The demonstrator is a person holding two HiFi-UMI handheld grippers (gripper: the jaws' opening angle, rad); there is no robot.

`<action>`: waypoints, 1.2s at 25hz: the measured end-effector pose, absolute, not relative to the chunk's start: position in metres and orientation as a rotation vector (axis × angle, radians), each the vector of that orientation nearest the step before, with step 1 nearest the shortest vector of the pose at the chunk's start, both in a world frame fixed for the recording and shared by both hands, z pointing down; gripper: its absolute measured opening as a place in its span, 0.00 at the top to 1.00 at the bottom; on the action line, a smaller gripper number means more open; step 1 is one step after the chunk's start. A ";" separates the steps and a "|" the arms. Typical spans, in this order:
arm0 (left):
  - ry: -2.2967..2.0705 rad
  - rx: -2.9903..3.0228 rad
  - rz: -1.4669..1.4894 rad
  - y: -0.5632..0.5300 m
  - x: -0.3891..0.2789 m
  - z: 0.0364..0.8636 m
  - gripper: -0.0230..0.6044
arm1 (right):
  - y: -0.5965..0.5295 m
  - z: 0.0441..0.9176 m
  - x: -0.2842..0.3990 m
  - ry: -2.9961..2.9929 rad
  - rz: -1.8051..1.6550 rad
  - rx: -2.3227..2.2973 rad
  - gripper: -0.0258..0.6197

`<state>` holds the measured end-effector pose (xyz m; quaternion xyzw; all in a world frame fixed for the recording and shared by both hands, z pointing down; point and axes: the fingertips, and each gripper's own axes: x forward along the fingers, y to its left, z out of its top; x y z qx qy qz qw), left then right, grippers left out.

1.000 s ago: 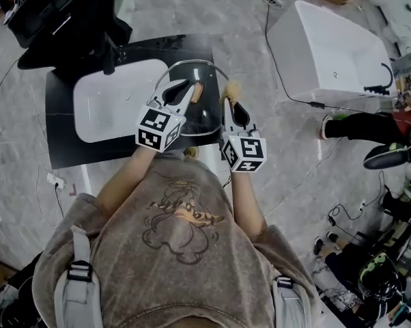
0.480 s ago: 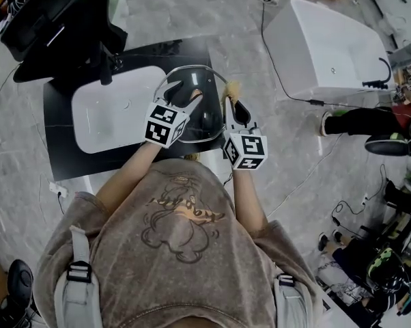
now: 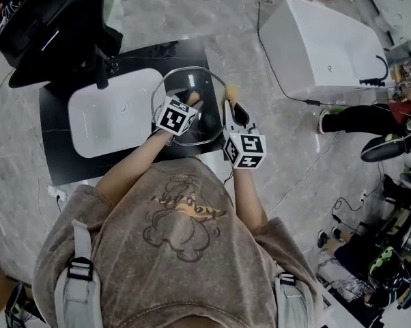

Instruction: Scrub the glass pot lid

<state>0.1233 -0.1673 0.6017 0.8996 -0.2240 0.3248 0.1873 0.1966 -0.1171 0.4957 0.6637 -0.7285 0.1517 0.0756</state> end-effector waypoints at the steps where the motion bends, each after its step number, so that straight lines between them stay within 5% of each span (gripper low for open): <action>1: -0.628 2.524 0.936 -0.168 0.124 0.608 0.60 | -0.118 0.497 0.197 -2.183 0.458 1.984 0.89; 7: -0.628 2.475 0.935 -0.168 0.127 0.618 0.67 | -0.122 0.504 0.196 -2.182 0.476 1.954 0.89; 30: -0.686 2.469 0.898 -0.171 0.134 0.623 0.65 | -0.151 0.522 0.182 -2.262 0.492 1.708 0.89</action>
